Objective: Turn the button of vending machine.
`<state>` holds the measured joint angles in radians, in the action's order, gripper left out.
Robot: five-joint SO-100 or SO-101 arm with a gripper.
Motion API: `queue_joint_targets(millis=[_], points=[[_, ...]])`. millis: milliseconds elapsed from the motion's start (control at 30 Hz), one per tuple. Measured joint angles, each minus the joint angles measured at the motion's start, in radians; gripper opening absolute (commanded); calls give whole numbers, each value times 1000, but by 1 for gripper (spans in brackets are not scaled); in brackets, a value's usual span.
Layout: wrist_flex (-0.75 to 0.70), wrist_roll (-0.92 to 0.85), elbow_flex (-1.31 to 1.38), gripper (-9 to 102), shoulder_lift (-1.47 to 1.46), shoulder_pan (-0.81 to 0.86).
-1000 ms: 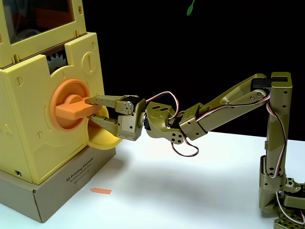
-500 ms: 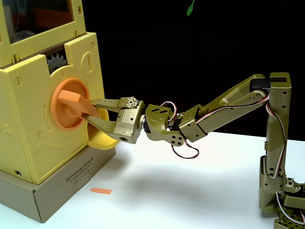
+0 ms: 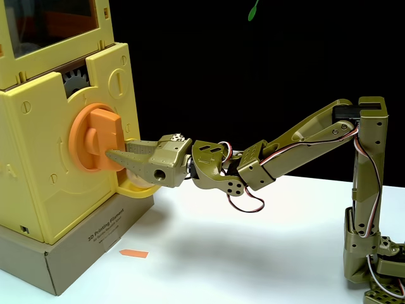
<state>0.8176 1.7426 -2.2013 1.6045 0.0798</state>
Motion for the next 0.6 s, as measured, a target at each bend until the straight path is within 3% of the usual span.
queue_joint_targets(millis=[600], points=[[-12,52,2,1,0,-2]])
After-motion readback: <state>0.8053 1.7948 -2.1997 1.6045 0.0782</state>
